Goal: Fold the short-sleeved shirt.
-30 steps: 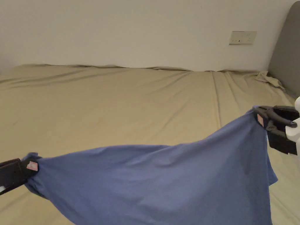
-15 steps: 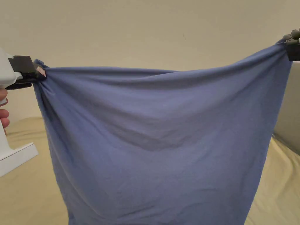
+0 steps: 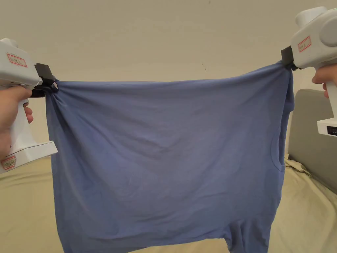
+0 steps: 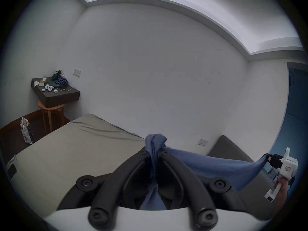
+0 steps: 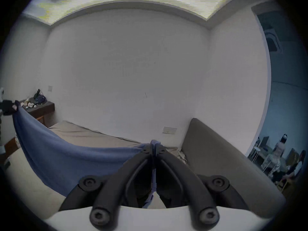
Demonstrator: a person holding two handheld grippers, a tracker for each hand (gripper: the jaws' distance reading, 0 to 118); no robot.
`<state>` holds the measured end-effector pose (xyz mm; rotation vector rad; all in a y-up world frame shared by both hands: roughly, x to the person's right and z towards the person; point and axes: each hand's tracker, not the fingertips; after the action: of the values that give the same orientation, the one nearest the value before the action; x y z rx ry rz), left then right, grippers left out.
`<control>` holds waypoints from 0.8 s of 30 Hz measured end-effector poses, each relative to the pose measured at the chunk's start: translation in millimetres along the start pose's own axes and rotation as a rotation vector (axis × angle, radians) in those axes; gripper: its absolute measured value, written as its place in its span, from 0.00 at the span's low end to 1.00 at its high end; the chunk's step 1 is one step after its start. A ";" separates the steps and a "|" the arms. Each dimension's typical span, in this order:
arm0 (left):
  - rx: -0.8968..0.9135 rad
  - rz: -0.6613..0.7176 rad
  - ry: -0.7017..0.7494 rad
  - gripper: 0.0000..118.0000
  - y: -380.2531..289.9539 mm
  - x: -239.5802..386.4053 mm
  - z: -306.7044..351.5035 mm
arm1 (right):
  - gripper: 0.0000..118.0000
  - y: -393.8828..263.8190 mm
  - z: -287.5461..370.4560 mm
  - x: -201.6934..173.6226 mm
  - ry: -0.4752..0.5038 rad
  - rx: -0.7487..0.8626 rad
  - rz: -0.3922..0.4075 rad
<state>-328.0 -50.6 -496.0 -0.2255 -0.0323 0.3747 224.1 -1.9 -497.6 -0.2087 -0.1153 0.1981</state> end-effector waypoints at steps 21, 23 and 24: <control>-0.554 0.039 0.054 0.05 -315.6 -112.6 -61.2 | 0.04 -351.5 -64.9 -100.2 0.262 -0.490 0.078; -0.574 0.039 0.046 0.05 -337.1 -121.8 -40.7 | 0.04 -382.2 -43.0 -101.1 0.307 -0.521 0.043; -0.594 0.034 0.035 0.05 -347.2 -126.2 -28.2 | 0.04 -396.4 -30.5 -98.7 0.330 -0.540 -0.003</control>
<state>-318.6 -417.3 -444.4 -0.8197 -0.1060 0.3886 204.5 -408.3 -450.5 -0.7743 0.1635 0.1238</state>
